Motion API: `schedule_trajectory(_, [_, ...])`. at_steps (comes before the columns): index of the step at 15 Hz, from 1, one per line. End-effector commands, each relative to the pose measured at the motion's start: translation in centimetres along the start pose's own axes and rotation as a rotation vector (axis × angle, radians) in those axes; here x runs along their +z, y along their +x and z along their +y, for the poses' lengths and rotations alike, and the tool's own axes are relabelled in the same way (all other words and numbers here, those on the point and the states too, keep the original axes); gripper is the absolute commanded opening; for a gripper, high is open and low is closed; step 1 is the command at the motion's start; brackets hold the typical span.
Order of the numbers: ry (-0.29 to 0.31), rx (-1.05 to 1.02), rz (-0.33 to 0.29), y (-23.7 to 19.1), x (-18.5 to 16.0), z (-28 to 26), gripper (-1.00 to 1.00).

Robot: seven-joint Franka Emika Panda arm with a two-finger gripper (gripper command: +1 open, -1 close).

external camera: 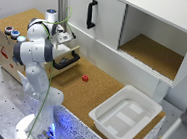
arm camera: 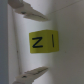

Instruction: Grasp the yellow block and turn it right

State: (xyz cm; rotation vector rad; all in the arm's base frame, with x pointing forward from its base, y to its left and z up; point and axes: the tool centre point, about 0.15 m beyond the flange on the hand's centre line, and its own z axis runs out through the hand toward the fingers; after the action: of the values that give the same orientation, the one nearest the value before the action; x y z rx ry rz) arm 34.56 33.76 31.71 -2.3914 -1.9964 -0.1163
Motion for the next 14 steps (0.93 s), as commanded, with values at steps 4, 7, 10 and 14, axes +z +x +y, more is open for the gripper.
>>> schedule_trajectory(4, [0.006,0.01,0.025,-1.7,0.4,0.7,-1.0])
schedule_trajectory(7, [0.014,-0.014,0.015,-1.9,-0.1,0.1,-1.0])
schedule_trajectory(10, [-0.004,-0.023,0.023,-1.5,-2.1,-0.6,-1.0])
schedule_trajectory(14, [-0.048,0.142,-0.007,-1.9,-3.7,-1.1,-1.0])
